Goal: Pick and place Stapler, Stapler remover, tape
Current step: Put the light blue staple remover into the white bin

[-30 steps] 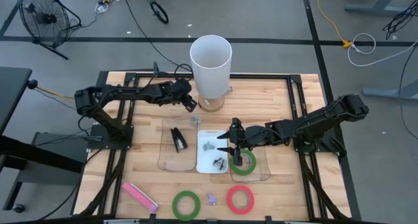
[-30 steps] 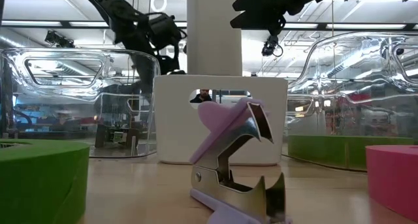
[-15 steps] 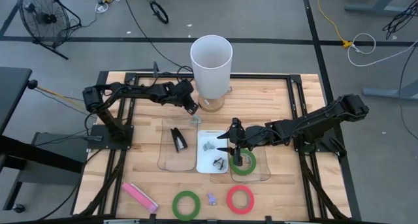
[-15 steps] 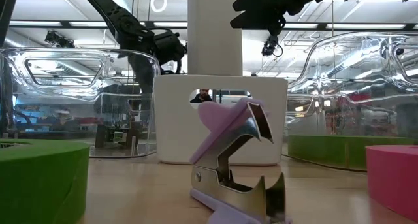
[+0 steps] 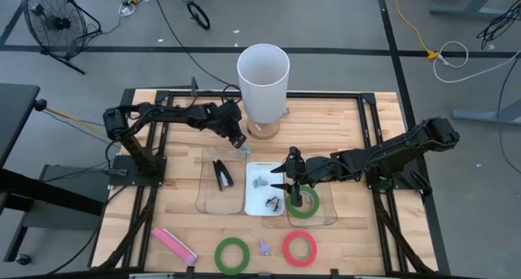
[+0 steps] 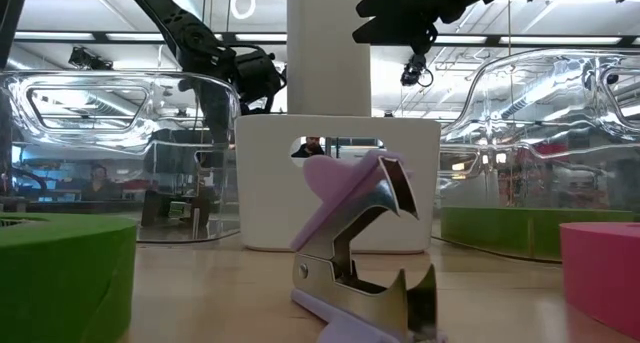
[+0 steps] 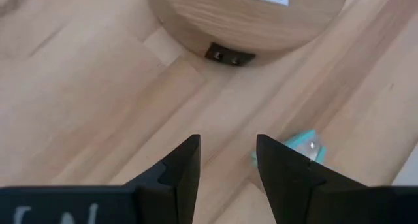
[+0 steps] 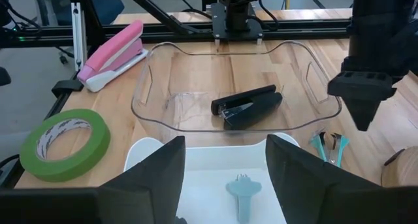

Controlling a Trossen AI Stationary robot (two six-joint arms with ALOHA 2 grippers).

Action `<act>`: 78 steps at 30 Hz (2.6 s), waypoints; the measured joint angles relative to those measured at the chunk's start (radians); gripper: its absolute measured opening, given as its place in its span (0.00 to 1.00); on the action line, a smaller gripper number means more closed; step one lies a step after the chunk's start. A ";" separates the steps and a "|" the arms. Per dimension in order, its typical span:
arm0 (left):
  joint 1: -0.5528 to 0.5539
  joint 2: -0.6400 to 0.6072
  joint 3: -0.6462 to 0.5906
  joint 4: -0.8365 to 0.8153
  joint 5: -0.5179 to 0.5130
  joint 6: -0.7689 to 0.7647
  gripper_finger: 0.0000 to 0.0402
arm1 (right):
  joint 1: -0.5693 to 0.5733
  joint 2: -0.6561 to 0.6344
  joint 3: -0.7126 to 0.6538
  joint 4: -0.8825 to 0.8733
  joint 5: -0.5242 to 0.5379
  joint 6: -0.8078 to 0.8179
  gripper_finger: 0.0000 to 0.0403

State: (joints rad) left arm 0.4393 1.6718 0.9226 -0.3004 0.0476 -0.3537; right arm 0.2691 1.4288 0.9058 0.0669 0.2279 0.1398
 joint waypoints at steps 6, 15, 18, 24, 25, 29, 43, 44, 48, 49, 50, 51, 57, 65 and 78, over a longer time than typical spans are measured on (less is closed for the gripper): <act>-0.001 0.000 0.000 -0.008 -0.071 -0.001 0.38 | 0.000 0.000 0.000 0.000 0.000 0.000 0.53; 0.019 0.000 0.000 -0.005 -0.016 -0.005 0.38 | 0.000 0.000 0.000 0.000 0.000 0.000 0.53; 0.012 0.000 0.000 -0.008 0.040 -0.008 0.38 | 0.000 0.000 0.000 0.000 0.000 -0.003 0.53; -0.018 0.000 0.000 -0.015 0.073 -0.027 0.37 | 0.000 0.000 0.000 -0.001 0.000 -0.006 0.53; -0.022 0.000 0.000 -0.015 0.074 -0.029 0.36 | 0.000 0.000 0.000 0.000 0.000 -0.006 0.53; -0.029 0.000 0.000 -0.012 0.081 -0.029 0.34 | 0.000 0.000 0.000 -0.001 0.000 -0.007 0.53; 0.014 -0.003 0.000 -0.004 0.068 -0.022 0.33 | 0.000 0.000 0.000 -0.001 0.000 -0.007 0.53; 0.017 -0.003 0.000 -0.004 0.069 -0.020 0.32 | 0.000 0.000 0.000 -0.001 0.000 -0.008 0.53; 0.032 -0.003 0.000 -0.004 0.024 -0.026 0.32 | 0.000 0.000 0.000 -0.001 0.000 -0.007 0.53; 0.036 -0.003 0.000 -0.005 0.014 -0.027 0.32 | 0.000 0.000 0.000 -0.001 0.000 -0.008 0.53; 0.040 -0.003 0.000 -0.004 0.011 -0.028 0.33 | 0.000 0.000 0.000 -0.001 0.000 -0.008 0.53; 0.043 -0.003 0.000 -0.004 0.010 -0.028 0.33 | 0.000 0.000 0.000 -0.001 0.000 -0.008 0.53; 0.061 -0.003 0.000 -0.005 -0.029 -0.032 0.33 | 0.000 0.000 0.000 -0.001 0.000 -0.008 0.53; 0.061 -0.003 0.000 -0.006 -0.066 -0.048 0.33 | 0.000 0.000 0.000 -0.001 0.000 -0.008 0.53; 0.016 -0.001 0.000 -0.012 -0.058 -0.048 0.33 | 0.000 0.000 0.000 -0.001 0.000 -0.007 0.53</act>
State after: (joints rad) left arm 0.4553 1.6707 0.9226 -0.3122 -0.0108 -0.4014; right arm 0.2687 1.4288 0.9058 0.0662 0.2280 0.1326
